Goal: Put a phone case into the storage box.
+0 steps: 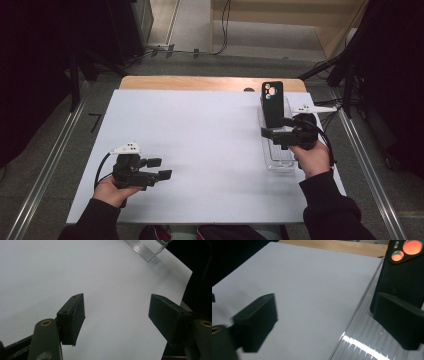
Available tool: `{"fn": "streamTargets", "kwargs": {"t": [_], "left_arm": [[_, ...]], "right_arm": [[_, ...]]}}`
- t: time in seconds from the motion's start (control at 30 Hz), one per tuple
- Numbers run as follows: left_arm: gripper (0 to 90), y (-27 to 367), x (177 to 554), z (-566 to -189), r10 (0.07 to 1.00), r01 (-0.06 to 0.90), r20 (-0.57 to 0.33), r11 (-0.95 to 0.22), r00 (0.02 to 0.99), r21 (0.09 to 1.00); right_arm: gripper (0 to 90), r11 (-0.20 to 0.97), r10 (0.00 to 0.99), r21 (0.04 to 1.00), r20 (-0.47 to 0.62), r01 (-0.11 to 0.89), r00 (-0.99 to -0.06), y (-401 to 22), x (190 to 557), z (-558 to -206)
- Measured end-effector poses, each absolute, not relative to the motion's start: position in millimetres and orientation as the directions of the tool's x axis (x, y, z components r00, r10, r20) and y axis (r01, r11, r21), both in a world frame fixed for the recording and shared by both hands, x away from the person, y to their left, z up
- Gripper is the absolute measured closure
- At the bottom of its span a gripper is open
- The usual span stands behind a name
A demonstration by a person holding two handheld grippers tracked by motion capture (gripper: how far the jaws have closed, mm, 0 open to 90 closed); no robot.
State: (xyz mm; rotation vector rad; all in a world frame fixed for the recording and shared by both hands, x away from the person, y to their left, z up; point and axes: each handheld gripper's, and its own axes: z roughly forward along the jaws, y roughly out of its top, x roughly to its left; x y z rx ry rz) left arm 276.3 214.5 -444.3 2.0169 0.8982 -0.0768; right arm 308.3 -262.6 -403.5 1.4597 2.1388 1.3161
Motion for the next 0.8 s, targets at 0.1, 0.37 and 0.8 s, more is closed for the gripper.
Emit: {"fn": "streamTargets", "kwargs": {"t": [0.1,0.37,0.8], "left_arm": [[29.3,216,275,-444,0.564,0.62,-0.378,-0.332,0.735,0.711],[29.3,218,272,-444,0.558,0.616,-0.378,-0.331,0.739,0.714],[29.3,218,265,-445,0.541,0.612,-0.385,-0.338,0.748,0.715]], "right_arm": [[12.4,0.116,0.829,0.78,0.265,0.615,-0.493,-263,299,-406],[16.8,0.168,0.785,0.78,0.264,0.603,-0.561,-261,271,-418],[22.6,0.237,0.721,0.787,0.251,0.57,-0.646,-251,240,-435]]}}
